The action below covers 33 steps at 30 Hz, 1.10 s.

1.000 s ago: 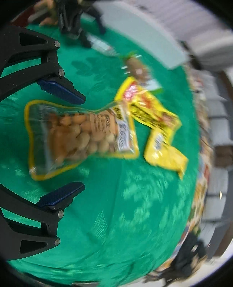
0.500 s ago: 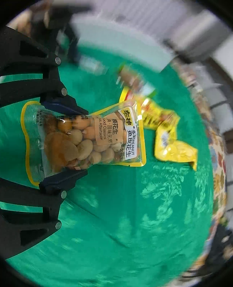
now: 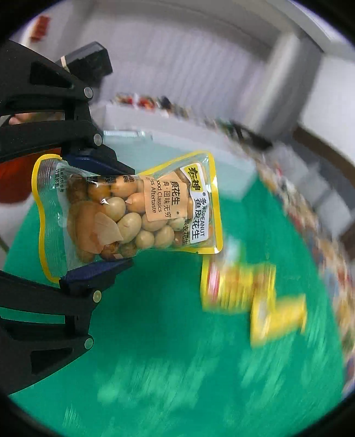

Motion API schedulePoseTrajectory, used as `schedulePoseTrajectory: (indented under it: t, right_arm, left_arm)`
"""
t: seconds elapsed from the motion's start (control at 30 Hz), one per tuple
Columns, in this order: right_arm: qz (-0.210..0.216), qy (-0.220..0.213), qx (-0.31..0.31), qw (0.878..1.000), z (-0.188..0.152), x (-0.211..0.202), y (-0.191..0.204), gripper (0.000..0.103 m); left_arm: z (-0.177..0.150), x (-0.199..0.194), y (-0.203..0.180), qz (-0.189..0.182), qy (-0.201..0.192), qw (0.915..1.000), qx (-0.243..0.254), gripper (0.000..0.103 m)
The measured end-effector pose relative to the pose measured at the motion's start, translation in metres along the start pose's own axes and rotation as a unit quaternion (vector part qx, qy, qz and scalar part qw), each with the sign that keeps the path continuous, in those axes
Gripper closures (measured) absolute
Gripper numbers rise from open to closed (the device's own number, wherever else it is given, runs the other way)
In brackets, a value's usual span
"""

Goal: Organize snacks
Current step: 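Carry the peanut bag and ice-pop tube into the white box and release both, then move both tools back over the dried fish pack and spicy strips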

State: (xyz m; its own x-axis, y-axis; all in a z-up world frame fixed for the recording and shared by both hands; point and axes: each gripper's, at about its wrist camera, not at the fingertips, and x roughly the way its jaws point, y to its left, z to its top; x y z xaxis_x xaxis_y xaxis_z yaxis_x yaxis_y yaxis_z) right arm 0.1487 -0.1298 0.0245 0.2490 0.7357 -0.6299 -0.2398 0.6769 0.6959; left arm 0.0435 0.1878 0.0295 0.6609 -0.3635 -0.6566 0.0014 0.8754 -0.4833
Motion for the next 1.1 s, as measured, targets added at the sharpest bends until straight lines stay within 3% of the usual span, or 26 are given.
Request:
schedulePoseTrajectory:
  t: [0.17,0.23,0.37,0.43,0.47,0.5,0.57,0.67,0.8,0.93,1.0,1.1]
  right_arm:
    - [0.066,0.027,-0.067,0.995,0.015,0.066,0.118,0.043]
    - [0.069,0.039,-0.099,0.992,0.016,0.098,0.160,0.043]
    - [0.067,0.066,-0.135,0.986,0.003,0.156,0.204,0.041]
    - [0.051,0.084,-0.151,0.984,-0.007,0.185,0.212,0.033]
    - [0.031,0.100,-0.161,0.981,-0.013,0.201,0.212,0.029]
    - [0.016,0.110,-0.164,0.980,-0.016,0.211,0.208,0.029]
    - [-0.019,0.117,-0.170,0.978,-0.024,0.219,0.196,0.029]
    - [-0.028,0.088,-0.188,0.978,-0.027,0.197,0.173,0.029]
    - [-0.062,0.011,-0.211,0.976,-0.026,0.137,0.122,0.026]
    - [-0.173,-0.041,-0.215,0.960,-0.028,0.090,0.046,0.026]
    - [-0.243,-0.055,-0.207,0.946,-0.030,0.067,-0.006,0.026]
    - [-0.330,-0.072,-0.183,0.923,-0.034,0.038,-0.074,0.026]
  left_arm:
    - [0.030,-0.043,0.062,0.088,-0.039,0.9951,-0.019,0.085]
    - [0.034,-0.054,0.089,0.122,-0.044,0.9911,-0.031,0.085]
    - [0.022,-0.065,0.132,0.183,-0.038,0.9814,-0.045,0.084]
    - [0.015,-0.067,0.151,0.224,-0.035,0.9718,-0.063,0.077]
    - [0.011,-0.068,0.159,0.244,-0.034,0.9665,-0.073,0.059]
    - [0.005,-0.071,0.165,0.260,-0.034,0.9615,-0.082,0.036]
    - [-0.003,-0.076,0.169,0.274,-0.051,0.9559,-0.092,0.020]
    - [-0.007,-0.081,0.159,0.275,-0.080,0.9543,-0.085,0.015]
    - [-0.003,-0.071,0.117,0.232,-0.093,0.9666,-0.058,0.015]
    - [0.000,-0.042,0.039,0.160,-0.095,0.9825,0.004,0.007]
    - [-0.001,-0.021,0.002,0.137,-0.085,0.9859,0.043,0.000]
    - [-0.012,0.036,-0.049,0.121,-0.030,0.9858,0.112,0.000]
